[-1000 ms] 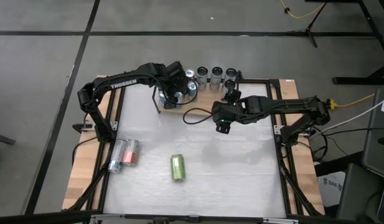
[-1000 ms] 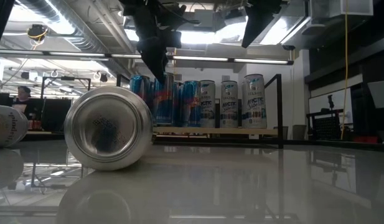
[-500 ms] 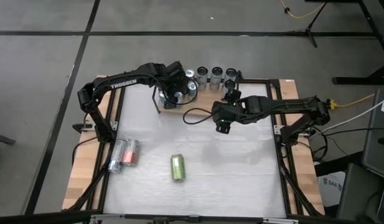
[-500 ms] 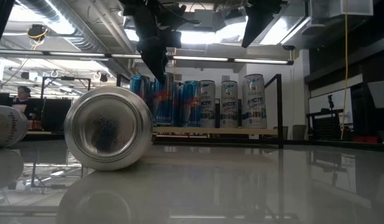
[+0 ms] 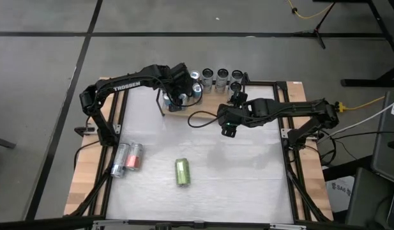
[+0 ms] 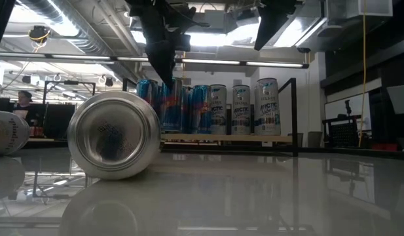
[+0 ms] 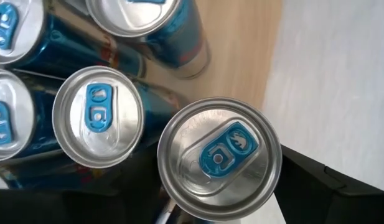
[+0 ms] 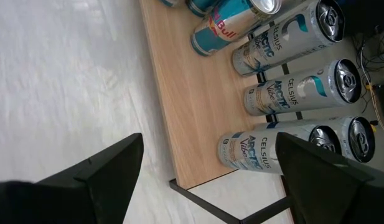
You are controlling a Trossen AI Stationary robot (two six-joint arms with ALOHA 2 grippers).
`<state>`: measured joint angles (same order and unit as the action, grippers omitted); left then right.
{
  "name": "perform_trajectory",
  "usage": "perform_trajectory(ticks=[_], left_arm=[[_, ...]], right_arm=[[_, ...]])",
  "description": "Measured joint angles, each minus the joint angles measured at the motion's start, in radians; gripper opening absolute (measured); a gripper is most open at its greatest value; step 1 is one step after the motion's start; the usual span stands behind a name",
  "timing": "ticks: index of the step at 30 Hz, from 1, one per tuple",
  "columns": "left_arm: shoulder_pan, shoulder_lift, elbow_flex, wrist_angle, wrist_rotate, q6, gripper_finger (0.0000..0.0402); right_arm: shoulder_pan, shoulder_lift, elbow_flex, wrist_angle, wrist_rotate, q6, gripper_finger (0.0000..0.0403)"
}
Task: Place canned beverage on shelf
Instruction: Put the blue soda can on the shelf aligned with the other blue soda can
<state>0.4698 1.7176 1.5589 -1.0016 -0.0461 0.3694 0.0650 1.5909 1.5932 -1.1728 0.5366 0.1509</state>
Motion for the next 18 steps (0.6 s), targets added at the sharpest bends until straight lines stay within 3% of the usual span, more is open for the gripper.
perform_trajectory(ticks=[9,18], left_arm=[[0.0,0.0,0.0,-0.001,0.014,0.005,0.026],[0.0,-0.001,0.0,0.0,0.014,0.002,0.0323]], right_arm=[[0.0,0.0,0.0,0.0,0.0,0.0,0.0356],[0.0,0.0,0.0,0.0,0.0,0.0,0.0356]])
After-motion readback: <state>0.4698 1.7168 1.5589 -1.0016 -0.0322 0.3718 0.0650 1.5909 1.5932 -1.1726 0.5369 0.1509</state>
